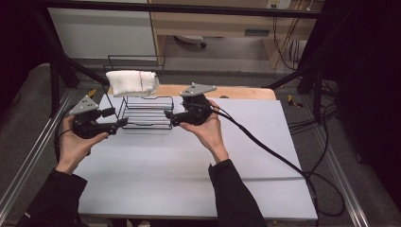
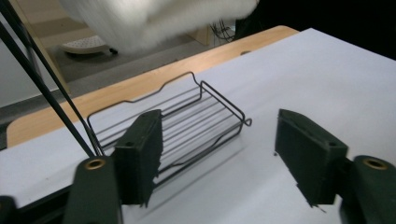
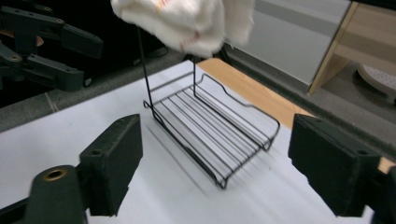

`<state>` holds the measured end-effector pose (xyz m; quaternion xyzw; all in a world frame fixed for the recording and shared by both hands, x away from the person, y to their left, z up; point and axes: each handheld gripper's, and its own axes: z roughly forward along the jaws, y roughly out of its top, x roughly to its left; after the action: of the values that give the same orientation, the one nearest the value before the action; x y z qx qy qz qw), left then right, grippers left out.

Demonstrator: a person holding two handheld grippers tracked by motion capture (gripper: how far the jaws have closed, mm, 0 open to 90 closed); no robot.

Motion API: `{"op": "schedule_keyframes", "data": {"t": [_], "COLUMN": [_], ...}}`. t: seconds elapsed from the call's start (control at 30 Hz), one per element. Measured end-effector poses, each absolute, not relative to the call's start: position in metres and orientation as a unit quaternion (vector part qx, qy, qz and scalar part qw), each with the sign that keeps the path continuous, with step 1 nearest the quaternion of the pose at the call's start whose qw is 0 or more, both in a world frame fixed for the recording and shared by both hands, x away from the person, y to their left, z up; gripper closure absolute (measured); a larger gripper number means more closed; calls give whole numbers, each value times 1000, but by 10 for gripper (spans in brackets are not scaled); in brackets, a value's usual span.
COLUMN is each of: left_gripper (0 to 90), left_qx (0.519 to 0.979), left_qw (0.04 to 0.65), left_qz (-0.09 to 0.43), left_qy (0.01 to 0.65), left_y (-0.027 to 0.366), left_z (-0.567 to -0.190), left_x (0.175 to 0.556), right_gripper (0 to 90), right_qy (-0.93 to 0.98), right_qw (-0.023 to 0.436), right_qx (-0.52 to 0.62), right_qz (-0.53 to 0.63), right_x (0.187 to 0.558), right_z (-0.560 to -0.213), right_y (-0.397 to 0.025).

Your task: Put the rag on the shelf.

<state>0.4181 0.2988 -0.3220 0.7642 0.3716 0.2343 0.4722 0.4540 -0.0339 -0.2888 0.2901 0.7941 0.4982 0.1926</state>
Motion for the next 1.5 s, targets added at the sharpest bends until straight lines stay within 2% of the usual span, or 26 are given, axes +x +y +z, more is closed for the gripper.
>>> {"op": "schedule_keyframes", "data": {"t": [0.17, 0.37, 0.77, 1.5], "left_gripper": [152, 102, 96, 80], "left_qx": [761, 766, 789, 808], "left_qw": [470, 466, 449, 431], "left_qz": [235, 214, 187, 175], "left_qy": [380, 388, 376, 362], "left_y": [297, 293, 286, 291], "left_z": [-345, -370, -409, -432], "left_x": [410, 404, 387, 371], "right_gripper": [89, 32, 4, 3], "right_qy": [794, 794, 790, 788], "right_qw": [181, 156, 137, 124], "right_qx": [309, 333, 370, 408], "right_qz": [491, 484, 469, 445], "right_x": [447, 439, 417, 371], "right_z": [-307, -332, -377, -437], "right_y": [-64, -102, -173, -266]}}
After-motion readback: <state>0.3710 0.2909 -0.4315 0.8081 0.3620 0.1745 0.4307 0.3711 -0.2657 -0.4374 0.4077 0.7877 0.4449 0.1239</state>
